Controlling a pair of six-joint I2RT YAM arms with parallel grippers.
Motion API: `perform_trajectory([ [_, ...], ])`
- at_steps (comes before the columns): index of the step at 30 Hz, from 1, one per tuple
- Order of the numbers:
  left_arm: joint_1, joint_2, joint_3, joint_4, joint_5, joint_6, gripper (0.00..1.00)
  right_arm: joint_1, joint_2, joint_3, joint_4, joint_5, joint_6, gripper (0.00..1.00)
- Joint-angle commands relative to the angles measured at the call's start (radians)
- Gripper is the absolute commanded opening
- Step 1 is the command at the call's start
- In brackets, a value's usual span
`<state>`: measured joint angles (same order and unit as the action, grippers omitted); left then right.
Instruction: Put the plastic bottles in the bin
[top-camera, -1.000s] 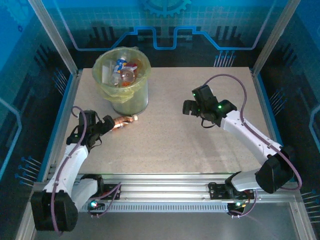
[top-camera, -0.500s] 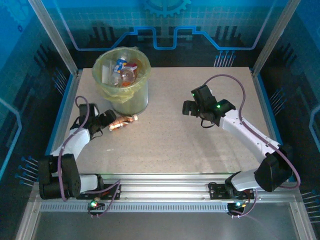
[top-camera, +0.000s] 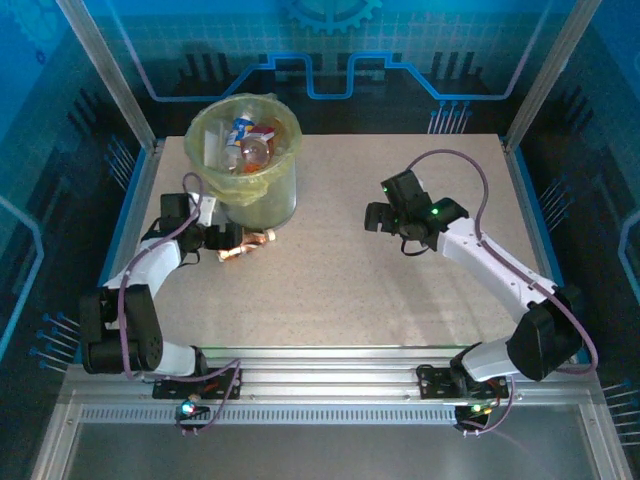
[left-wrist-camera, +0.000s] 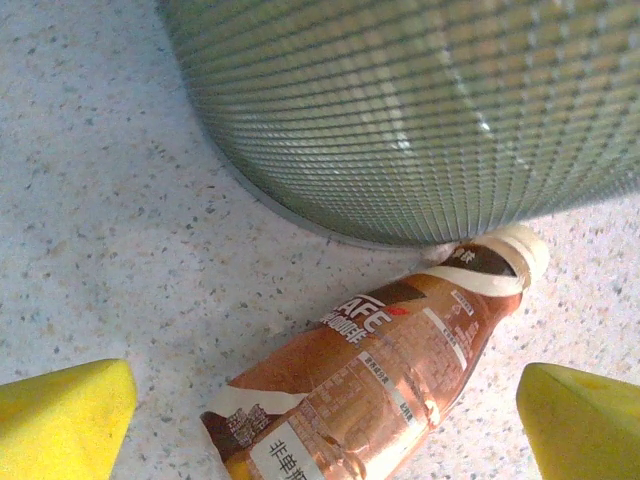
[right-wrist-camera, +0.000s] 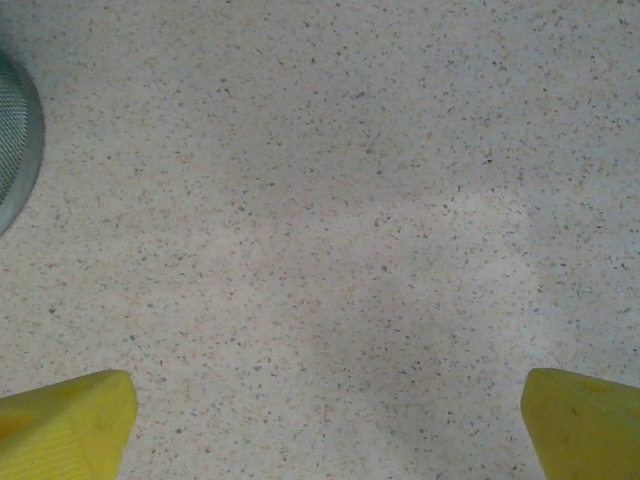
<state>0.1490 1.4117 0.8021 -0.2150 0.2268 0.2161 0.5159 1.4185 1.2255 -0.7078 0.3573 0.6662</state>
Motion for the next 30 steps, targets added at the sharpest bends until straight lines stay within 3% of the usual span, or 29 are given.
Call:
perform_trajectory([
  [1,0.007,0.023,0.024,-0.03,0.029,0.144,0.99,-0.009,0.013,0.028,-0.023,-0.008,0.015,1.0],
  [19,-0.076,0.172,0.15,-0.305,-0.011,0.188,0.99,-0.011,0.008,0.035,-0.039,-0.003,0.021,1.0],
  [30,-0.135,0.226,0.192,-0.441,-0.091,0.166,0.99,-0.01,0.017,0.041,-0.041,0.0,0.009,1.0],
])
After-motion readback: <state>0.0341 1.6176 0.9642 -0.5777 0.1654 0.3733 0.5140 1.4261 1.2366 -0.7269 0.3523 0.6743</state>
